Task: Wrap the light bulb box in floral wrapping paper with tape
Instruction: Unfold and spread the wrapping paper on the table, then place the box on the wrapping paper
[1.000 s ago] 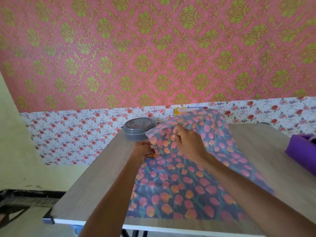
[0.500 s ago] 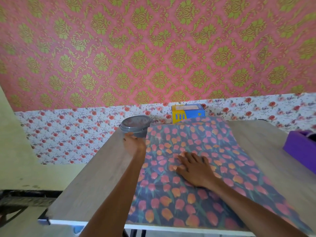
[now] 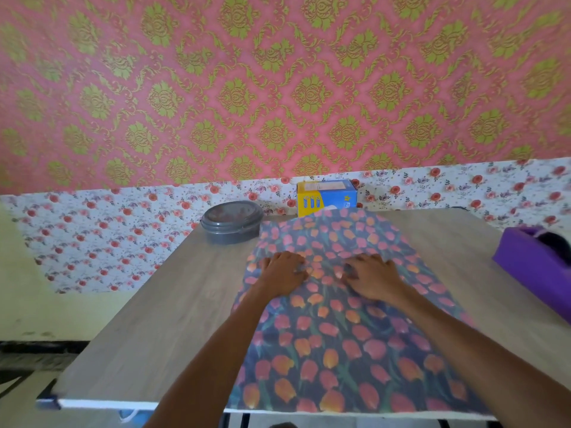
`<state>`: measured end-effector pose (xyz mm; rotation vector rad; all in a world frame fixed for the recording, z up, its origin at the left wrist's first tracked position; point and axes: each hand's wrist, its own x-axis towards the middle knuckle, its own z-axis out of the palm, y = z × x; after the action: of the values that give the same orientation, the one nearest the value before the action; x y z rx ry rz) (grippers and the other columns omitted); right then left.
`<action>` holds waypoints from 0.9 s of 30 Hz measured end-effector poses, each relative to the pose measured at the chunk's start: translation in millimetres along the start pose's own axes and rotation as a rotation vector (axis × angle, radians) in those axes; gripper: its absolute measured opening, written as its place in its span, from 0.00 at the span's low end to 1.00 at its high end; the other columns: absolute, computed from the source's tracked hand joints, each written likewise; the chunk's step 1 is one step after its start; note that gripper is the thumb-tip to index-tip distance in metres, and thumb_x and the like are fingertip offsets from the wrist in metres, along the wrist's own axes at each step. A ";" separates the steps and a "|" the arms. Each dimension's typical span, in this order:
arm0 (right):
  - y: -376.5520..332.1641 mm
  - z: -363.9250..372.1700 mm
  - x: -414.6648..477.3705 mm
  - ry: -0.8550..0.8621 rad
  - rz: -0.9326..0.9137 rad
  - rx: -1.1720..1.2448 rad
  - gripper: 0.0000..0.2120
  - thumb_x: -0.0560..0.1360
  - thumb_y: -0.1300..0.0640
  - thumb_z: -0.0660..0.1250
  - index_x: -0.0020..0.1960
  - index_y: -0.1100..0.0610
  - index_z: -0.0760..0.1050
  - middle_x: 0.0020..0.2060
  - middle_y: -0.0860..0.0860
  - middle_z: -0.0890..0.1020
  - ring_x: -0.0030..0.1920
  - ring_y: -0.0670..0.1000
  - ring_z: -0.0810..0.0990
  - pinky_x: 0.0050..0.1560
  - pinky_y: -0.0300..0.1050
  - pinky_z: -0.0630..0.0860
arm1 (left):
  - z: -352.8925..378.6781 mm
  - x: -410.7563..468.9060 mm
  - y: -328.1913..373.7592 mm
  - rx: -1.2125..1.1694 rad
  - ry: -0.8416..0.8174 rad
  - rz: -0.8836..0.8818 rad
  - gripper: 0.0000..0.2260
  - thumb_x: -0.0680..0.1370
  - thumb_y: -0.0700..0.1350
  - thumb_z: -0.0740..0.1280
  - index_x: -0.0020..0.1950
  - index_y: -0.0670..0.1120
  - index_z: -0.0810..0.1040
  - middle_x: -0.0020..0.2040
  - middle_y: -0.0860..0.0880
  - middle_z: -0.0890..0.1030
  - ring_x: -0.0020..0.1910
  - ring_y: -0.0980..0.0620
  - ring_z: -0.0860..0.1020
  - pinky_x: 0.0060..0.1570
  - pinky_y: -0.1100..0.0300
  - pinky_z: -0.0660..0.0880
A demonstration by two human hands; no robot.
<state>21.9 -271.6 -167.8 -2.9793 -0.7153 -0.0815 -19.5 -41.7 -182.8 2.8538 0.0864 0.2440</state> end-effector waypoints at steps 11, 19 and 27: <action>42.1 -30.2 144.1 0.319 0.161 0.652 0.24 0.71 0.48 0.72 0.61 0.59 0.72 0.53 0.56 0.78 0.53 0.57 0.78 0.43 0.44 0.69 | -30.6 123.8 22.5 -0.760 0.348 -0.245 0.29 0.75 0.46 0.73 0.71 0.41 0.66 0.65 0.44 0.74 0.64 0.45 0.74 0.61 0.53 0.71; 49.0 -43.7 214.1 0.213 0.161 0.907 0.24 0.73 0.35 0.66 0.39 0.57 0.76 0.33 0.57 0.76 0.38 0.57 0.78 0.42 0.53 0.73 | -43.2 210.2 21.3 -0.805 0.227 -0.401 0.26 0.82 0.60 0.55 0.65 0.38 0.72 0.59 0.40 0.78 0.59 0.39 0.76 0.58 0.50 0.71; 47.9 -78.4 206.3 0.511 0.061 1.083 0.34 0.71 0.31 0.66 0.65 0.54 0.69 0.52 0.50 0.78 0.51 0.54 0.79 0.50 0.54 0.75 | -70.3 204.3 39.9 -0.981 0.561 -0.189 0.18 0.82 0.54 0.61 0.69 0.49 0.70 0.52 0.48 0.77 0.50 0.47 0.76 0.46 0.53 0.72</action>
<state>224.6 -228.0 -78.4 -1.8268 -0.3940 -0.3162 170.6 -44.4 -72.8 1.7345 0.2597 0.7834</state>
